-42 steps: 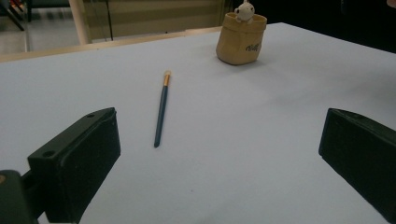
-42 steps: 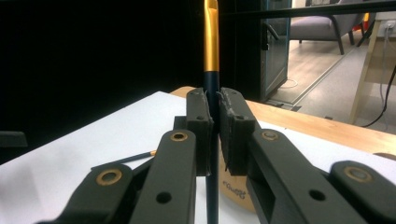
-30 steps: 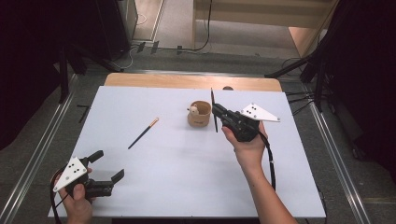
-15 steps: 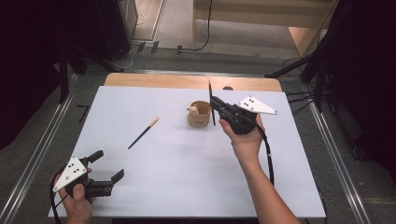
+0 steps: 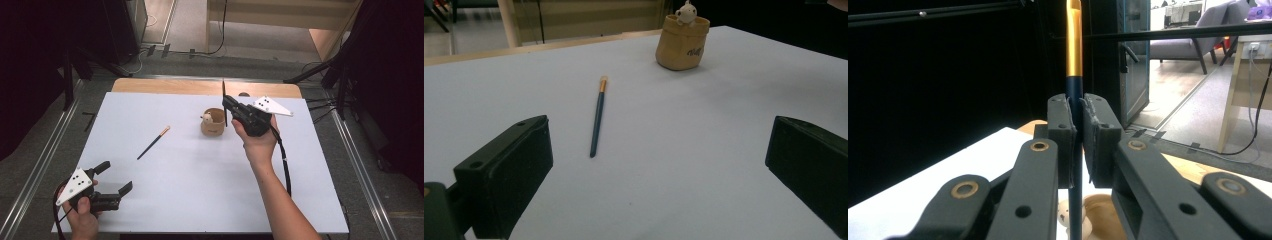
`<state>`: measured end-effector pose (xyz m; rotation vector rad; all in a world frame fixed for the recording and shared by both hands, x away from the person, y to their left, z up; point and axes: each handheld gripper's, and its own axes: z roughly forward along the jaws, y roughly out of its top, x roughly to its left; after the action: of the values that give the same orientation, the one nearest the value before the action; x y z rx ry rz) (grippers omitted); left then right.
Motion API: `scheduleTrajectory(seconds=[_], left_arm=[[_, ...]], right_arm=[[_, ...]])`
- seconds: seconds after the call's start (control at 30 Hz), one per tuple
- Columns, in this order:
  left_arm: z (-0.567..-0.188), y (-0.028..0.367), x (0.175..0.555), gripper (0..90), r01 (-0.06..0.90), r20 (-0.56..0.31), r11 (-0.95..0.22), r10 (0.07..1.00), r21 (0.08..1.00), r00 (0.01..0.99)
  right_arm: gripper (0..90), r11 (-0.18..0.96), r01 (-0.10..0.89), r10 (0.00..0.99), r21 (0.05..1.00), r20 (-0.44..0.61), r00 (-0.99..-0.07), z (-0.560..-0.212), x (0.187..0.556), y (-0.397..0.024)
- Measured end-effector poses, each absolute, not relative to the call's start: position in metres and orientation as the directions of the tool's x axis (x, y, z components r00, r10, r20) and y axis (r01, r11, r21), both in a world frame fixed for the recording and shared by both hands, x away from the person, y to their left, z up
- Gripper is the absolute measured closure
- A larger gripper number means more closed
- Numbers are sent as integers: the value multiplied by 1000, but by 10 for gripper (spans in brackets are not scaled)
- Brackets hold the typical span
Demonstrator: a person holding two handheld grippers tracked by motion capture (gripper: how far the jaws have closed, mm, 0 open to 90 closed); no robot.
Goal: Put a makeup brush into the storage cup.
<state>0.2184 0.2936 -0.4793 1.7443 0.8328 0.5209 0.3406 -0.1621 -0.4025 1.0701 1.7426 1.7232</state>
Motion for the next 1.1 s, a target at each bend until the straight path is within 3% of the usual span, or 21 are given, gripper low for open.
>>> scheduleTrajectory(seconds=[1.1], left_arm=[[-479, 295, 218, 0, 276, -59, -168, 750, 947, 659]], right_arm=[[847, -44, 138, 796, 989, 118, -593, -436, 386, -144]])
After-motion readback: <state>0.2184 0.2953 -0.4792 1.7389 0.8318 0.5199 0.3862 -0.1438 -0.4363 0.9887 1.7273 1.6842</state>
